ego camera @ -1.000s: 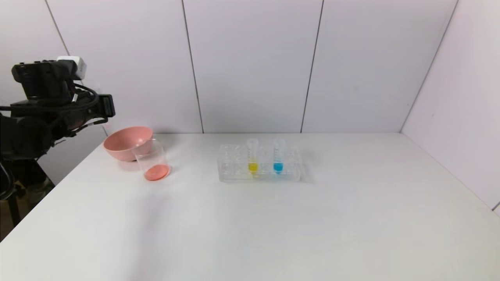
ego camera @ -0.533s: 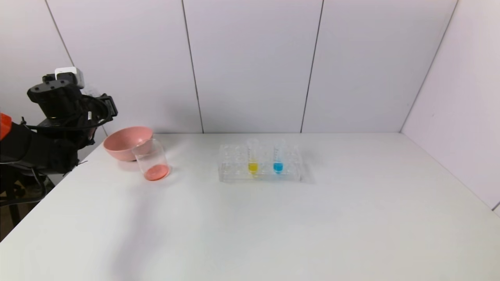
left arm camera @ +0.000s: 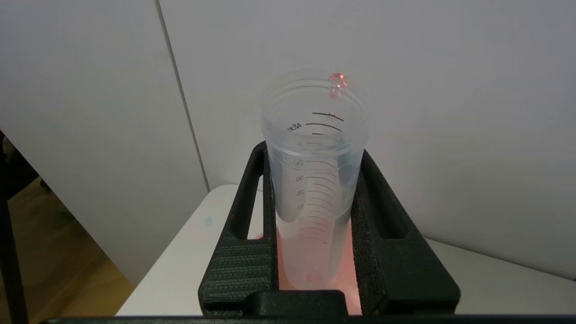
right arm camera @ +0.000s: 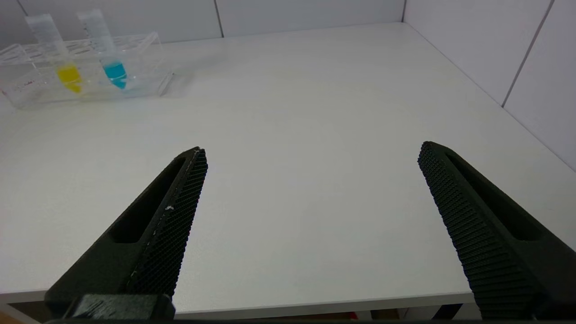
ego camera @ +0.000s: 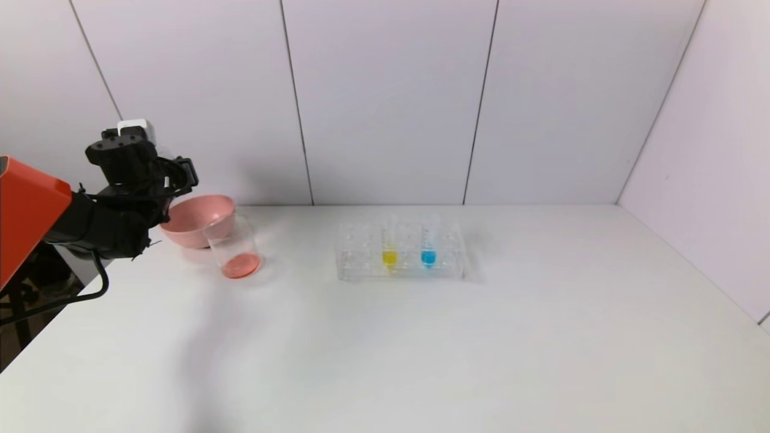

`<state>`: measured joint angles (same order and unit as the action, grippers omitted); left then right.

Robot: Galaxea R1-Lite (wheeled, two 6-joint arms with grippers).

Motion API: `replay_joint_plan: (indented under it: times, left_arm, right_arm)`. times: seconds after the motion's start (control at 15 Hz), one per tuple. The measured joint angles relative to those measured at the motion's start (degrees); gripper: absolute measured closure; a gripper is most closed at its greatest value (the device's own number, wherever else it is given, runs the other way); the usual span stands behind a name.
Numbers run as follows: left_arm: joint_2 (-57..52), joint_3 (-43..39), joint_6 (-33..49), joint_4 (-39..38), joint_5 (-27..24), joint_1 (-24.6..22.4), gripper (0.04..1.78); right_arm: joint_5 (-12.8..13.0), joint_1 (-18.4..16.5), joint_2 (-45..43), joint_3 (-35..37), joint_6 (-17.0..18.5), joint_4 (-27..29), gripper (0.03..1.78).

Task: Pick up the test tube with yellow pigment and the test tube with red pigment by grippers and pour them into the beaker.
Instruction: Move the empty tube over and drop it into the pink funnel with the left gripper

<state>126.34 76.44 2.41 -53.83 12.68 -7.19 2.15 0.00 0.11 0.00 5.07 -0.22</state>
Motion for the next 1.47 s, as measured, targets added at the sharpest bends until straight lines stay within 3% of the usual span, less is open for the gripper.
replay_joint_plan:
  times: [0.73,0.93,1.07,1.47]
  left_arm:
    - [0.80,-0.30,0.91,0.74,-0.11,-0.07,1.35]
    - [0.63,-1.07,0.94,0.41,-0.22,-0.05,1.27]
    - [0.56,-1.18,0.89,0.39,-0.33,0.00,1.11]
    - [1.28,-1.00,0.94,-0.11,-0.56,0.04,0.24]
  right_arm:
    - [0.00,0.00,0.00,0.00,0.00,-0.02,0.10]
    - [0.00,0.00,0.00,0.00,0.00,-0.02,0.10]
    - [0.00,0.00,0.00,0.00,0.00,-0.02,0.10]
    - [0.02,0.00,0.00,0.00,0.00,0.00,0.10]
